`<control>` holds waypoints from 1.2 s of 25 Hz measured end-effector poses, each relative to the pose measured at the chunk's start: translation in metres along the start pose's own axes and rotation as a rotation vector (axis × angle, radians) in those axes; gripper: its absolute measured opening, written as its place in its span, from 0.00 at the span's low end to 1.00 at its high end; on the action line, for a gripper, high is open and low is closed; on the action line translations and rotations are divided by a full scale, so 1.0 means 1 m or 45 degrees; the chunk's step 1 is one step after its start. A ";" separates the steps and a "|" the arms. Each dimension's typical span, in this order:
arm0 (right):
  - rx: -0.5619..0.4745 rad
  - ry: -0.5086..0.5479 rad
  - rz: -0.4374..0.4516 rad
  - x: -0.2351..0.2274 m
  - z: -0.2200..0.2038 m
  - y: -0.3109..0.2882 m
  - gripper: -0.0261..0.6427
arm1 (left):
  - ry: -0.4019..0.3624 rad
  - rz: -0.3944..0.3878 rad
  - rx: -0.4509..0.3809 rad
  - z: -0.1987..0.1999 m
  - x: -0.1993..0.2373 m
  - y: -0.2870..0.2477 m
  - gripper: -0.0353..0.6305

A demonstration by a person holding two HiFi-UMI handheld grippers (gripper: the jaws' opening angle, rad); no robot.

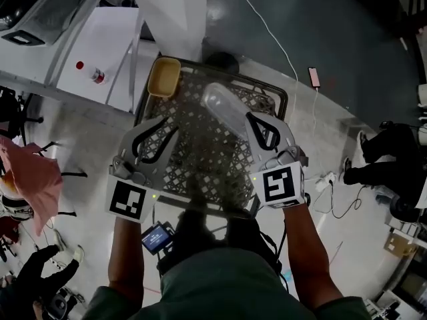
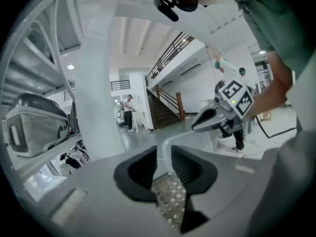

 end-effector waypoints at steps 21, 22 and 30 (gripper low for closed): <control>-0.214 0.111 -0.246 -0.017 0.106 0.181 0.05 | -0.141 0.036 -0.175 0.082 -0.016 0.103 0.19; -0.217 0.118 -0.253 -0.016 0.108 0.186 0.05 | -0.145 0.036 -0.178 0.084 -0.017 0.107 0.19; -0.247 0.137 -0.285 -0.008 0.116 0.218 0.05 | -0.159 0.038 -0.207 0.094 -0.027 0.123 0.19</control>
Point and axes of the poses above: the fingertips, and each gripper's own axes: y backward along the fingers, x to its left, z out of its top, the point moved 1 cm from there along y, backward along the fingers, and after that the axes turned 15 degrees about x, right-handed, at the moved point
